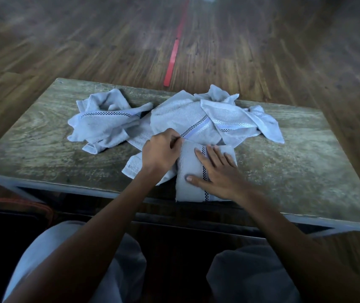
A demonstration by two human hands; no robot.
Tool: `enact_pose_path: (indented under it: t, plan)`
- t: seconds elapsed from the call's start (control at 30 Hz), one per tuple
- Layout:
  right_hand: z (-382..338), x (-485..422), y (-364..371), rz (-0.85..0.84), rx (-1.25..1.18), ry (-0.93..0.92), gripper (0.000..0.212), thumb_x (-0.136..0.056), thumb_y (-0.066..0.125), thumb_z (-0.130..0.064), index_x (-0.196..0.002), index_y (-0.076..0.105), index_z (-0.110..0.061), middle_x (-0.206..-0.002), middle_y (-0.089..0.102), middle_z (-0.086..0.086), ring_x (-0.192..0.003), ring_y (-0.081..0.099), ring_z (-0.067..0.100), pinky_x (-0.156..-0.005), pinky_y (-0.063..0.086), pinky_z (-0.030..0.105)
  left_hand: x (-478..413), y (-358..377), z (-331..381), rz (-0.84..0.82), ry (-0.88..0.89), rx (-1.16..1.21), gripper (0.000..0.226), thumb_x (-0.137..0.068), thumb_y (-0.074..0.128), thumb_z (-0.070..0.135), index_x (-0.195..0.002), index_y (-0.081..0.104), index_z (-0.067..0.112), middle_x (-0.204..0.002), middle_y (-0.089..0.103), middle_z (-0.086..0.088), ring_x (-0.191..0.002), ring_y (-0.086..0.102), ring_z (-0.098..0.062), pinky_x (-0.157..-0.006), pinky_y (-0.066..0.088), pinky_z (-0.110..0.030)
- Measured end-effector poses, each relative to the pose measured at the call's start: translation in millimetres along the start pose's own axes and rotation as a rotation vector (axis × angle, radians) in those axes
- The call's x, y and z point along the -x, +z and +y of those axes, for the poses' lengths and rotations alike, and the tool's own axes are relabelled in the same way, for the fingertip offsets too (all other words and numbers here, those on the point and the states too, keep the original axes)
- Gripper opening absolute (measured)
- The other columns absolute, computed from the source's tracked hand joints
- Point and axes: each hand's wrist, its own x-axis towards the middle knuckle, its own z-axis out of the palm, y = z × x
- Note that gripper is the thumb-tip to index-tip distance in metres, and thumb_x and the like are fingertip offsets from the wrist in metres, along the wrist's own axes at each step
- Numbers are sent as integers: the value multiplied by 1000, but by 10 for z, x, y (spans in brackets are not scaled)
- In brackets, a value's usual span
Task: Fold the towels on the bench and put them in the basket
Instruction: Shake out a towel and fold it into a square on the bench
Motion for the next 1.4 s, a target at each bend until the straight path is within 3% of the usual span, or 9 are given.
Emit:
enact_pose_path:
  t: [0.1,0.2,0.3,0.53,0.77,0.87,1.1,1.23,1.4]
  plan:
    - [-10,-24,73,71,36,-4,90,-75,13,-82,-149,-9,-35,-159,-14,4,-146,-15,21,-117,-6,44,220,-139,10,8,-123,147,17,-92,53,33,-92,60,19,-53,55,6,-49,52,-10,-50,41,-28]
    - [-11,-31,59,55,42,13,89,-75,11,-81,-148,-10,-35,-158,-17,3,-145,-19,20,-118,-8,44,626,-176,-45,-90,-274,288,19,-92,54,29,-88,66,16,-67,61,6,-60,54,-6,-55,40,-18]
    - [0,-32,54,43,28,19,89,-72,5,-82,-148,-11,-37,-158,-19,2,-144,-21,18,-118,-9,44,1072,-100,-71,-245,-266,492,12,-91,59,22,-100,66,19,-67,62,11,-51,53,2,-51,41,-17]
    - [6,-27,69,55,-14,34,79,-80,6,-77,-148,-8,-40,-159,-15,-1,-145,-18,15,-118,-8,44,1207,-58,-2,-352,-441,916,27,-89,63,13,-113,56,3,-56,53,-4,-41,45,-15,-43,42,-24]
    - [27,-13,56,53,-60,13,81,-78,5,-78,-148,-6,-40,-159,-13,-1,-145,-18,14,-118,-9,43,1216,-36,-8,-456,-433,889,31,-88,64,22,-102,56,-5,-48,47,1,-35,44,-14,-39,38,-21]
    - [-14,-13,46,61,-31,35,81,-80,9,-77,-149,-6,-37,-160,-11,1,-146,-16,16,-118,-7,45,1235,-45,20,-490,-389,860,22,-93,56,26,-103,58,6,-55,54,-8,-35,49,-16,-37,38,-19]
    - [-189,-22,85,66,3,-54,68,-87,18,-72,-144,-11,-50,-158,-19,-4,-145,-17,19,-115,-9,54,1290,93,-42,-389,-339,785,35,-94,55,29,-87,52,-5,-52,51,-6,-40,56,-23,-44,40,-26]
    - [-185,-106,95,61,9,7,67,-85,16,-75,-142,-10,-53,-158,-20,-2,-145,-18,21,-114,-11,55,1319,52,-32,-399,-336,763,43,-92,57,32,-90,53,-10,-56,52,-20,-42,59,-21,-39,36,-21]
    - [-220,-118,76,34,-1,23,64,-86,14,-73,-141,-13,-54,-157,-22,-3,-144,-21,20,-114,-11,54,1289,14,-51,-392,-319,739,37,-92,58,31,-97,57,-5,-61,61,-20,-48,63,-24,-45,40,-25]
